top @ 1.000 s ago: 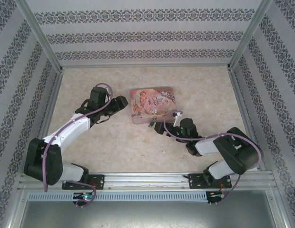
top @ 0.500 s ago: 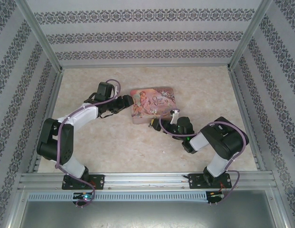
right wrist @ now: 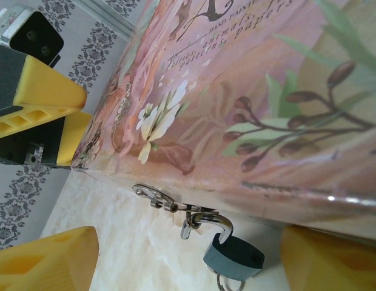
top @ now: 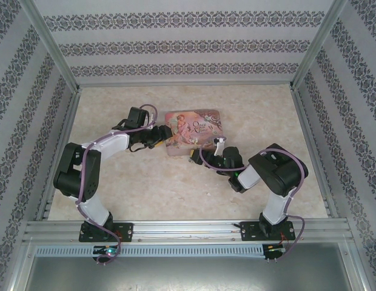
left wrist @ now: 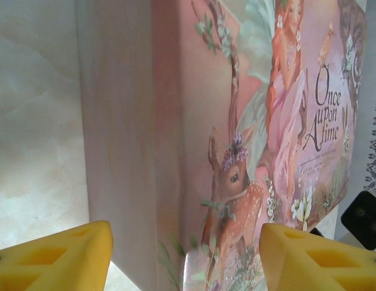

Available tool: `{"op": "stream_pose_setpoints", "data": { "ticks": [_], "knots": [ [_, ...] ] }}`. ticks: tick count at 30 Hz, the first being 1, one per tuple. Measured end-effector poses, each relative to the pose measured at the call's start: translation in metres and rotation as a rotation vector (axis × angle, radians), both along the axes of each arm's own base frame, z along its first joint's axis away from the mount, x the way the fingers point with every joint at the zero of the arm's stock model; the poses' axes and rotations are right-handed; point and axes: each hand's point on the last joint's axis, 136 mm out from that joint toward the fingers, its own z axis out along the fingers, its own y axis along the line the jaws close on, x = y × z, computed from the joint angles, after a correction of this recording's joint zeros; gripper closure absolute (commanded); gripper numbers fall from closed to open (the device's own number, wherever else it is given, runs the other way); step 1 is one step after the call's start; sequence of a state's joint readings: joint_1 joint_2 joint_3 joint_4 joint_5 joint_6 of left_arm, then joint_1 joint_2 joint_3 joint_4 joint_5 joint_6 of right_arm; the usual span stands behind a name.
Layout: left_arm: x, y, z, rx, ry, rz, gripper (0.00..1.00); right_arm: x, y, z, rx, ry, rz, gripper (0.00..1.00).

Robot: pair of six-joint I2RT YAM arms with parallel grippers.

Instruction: Unlock the padlock with the key

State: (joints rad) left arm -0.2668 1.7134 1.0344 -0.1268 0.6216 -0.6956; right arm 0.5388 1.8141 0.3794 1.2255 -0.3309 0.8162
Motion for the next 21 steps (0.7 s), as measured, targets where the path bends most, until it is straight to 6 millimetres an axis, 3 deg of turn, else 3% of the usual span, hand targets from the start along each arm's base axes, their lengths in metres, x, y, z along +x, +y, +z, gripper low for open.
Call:
{"op": "stream_pose_setpoints", "data": {
  "ticks": [13, 21],
  "knots": [
    [-0.003, -0.009, -0.01, -0.034, 0.032, -0.014, 0.51, 0.004, 0.003, 0.0, 0.01, -0.007, 0.002, 0.28],
    [-0.005, -0.019, -0.011, -0.06, 0.017, -0.019, 0.53, 0.0, -0.008, -0.004, 0.0, 0.001, -0.035, 0.26]
  ]
}}
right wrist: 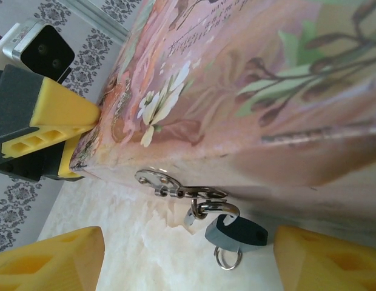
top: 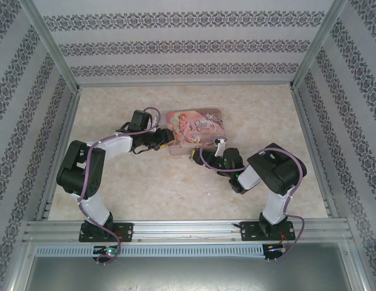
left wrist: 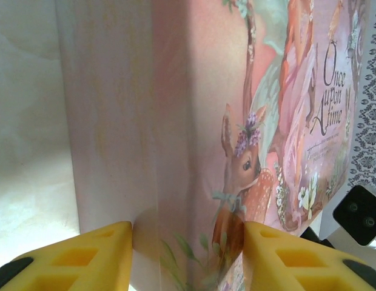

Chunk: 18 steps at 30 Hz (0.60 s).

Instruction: Unlock the padlock with the key

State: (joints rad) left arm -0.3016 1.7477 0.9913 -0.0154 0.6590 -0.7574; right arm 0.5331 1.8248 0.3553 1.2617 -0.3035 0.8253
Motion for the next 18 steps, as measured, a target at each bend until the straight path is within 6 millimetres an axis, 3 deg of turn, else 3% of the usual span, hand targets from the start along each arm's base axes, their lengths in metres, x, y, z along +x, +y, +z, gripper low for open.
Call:
{"op": "stream_pose_setpoints", "data": {
  "ticks": [10, 18],
  "knots": [
    [-0.001, -0.003, 0.0, -0.011, -0.005, 0.003, 0.54, -0.004, -0.005, -0.003, 0.007, 0.015, -0.008, 0.29],
    [-0.004, -0.008, 0.0, -0.017, 0.003, 0.0, 0.55, 0.005, 0.001, 0.004, 0.028, 0.004, 0.004, 0.33]
  ]
}}
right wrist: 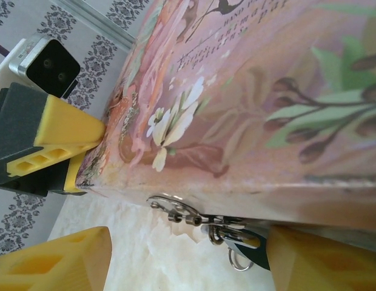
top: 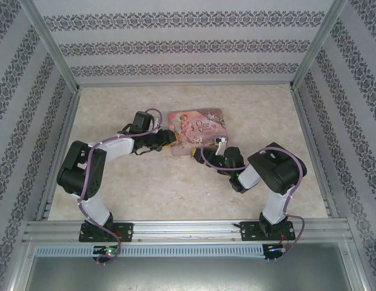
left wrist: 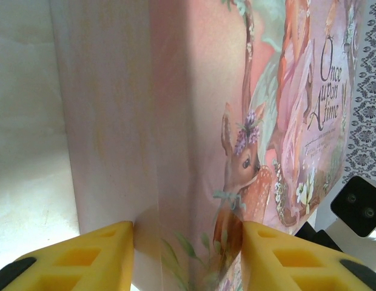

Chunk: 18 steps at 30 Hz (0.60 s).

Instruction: Unlock the padlock with the key

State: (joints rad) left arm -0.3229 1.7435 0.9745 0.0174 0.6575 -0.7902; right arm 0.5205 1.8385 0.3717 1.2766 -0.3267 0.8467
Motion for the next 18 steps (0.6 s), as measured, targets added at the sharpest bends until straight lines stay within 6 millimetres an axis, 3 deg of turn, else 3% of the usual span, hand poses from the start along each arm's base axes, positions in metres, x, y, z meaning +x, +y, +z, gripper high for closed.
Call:
{"op": "stream_pose_setpoints", "data": {
  "ticks": [7, 18],
  "knots": [
    [0.0008, -0.001, 0.0004, 0.001, -0.004, 0.003, 0.55, 0.0023, -0.0002, -0.0006, 0.007, 0.001, 0.0, 0.36],
    [-0.0005, -0.0034, 0.0005, 0.0, -0.003, 0.0, 0.55, 0.0009, 0.0008, 0.0001, 0.015, -0.001, 0.021, 0.51]
  ]
}}
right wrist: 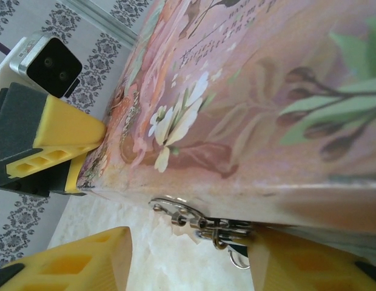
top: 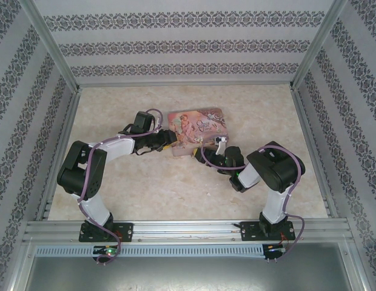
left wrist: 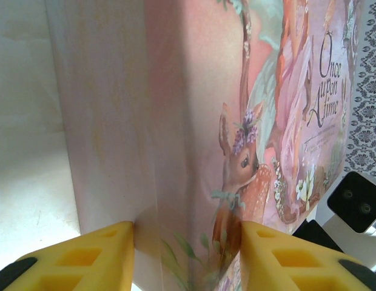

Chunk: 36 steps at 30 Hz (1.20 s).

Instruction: Unlock the padlock with the key

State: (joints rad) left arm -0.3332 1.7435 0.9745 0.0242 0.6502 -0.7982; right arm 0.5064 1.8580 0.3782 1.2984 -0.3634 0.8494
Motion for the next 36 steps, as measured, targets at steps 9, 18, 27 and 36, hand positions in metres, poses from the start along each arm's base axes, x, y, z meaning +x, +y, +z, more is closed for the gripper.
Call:
{"op": "stream_pose_setpoints", "data": {
  "ticks": [9, 18, 27, 36],
  "knots": [
    [-0.0002, -0.0003, 0.0, 0.0, 0.0, -0.001, 0.56, 0.0003, -0.0021, -0.0045, -0.017, -0.001, 0.003, 0.64],
    [-0.0002, -0.0003, 0.0, -0.001, 0.002, 0.001, 0.56, -0.0012, -0.0009, -0.0047, -0.034, -0.022, 0.021, 0.59],
    [-0.0002, -0.0003, 0.0, -0.001, 0.003, 0.001, 0.56, -0.0026, -0.0009, -0.0052, -0.056, -0.039, 0.034, 0.65],
    [-0.0002, -0.0005, 0.0001, -0.002, 0.002, 0.001, 0.57, -0.0058, -0.0035, -0.01, -0.082, -0.046, 0.037, 0.79]
  ]
}}
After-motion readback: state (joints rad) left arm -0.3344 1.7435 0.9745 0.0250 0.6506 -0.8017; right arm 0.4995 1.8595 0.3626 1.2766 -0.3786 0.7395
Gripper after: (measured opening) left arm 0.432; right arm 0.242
